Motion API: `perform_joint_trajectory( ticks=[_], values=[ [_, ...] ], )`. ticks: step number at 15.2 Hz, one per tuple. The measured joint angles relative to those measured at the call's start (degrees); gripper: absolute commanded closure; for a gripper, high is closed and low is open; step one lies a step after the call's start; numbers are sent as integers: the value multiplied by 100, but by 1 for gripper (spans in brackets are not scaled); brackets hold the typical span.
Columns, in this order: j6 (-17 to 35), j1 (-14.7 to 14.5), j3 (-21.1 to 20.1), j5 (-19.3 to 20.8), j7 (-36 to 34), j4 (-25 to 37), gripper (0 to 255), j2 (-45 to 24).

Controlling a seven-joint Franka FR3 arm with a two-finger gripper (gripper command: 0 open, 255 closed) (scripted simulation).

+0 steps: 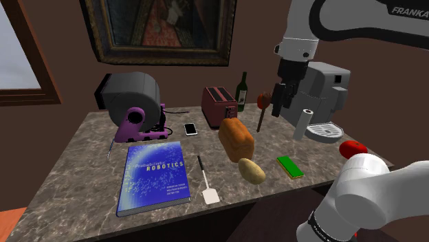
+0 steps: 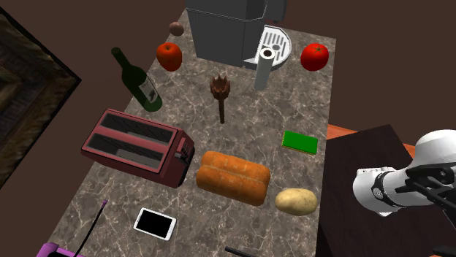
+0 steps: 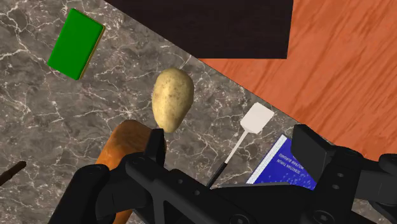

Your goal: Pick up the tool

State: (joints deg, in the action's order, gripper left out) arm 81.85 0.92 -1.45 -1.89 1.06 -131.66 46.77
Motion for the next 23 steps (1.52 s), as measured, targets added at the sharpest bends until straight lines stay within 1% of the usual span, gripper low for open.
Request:
perform_joint_trajectory(
  ticks=[1, 3, 11, 14, 16, 17, 20, 23],
  values=[
    [0, 0, 0, 0, 0, 0, 0, 0],
    [112, 36, 134, 124, 171, -22, 0, -98],
    [711, 252, 962, 816, 1225, 163, 0, -872],
    [973, 303, 1264, 1000, 1609, 416, 0, -1360],
    [1204, 342, 1460, 1105, 1856, 458, 0, -1611],
    [1257, 360, 1568, 1147, 2001, 595, 0, -1784],
    [1462, 401, 1857, 1226, 2400, 929, 0, -2280],
    [1640, 425, 2117, 1221, 2788, 1353, 0, -2841]
  ],
)
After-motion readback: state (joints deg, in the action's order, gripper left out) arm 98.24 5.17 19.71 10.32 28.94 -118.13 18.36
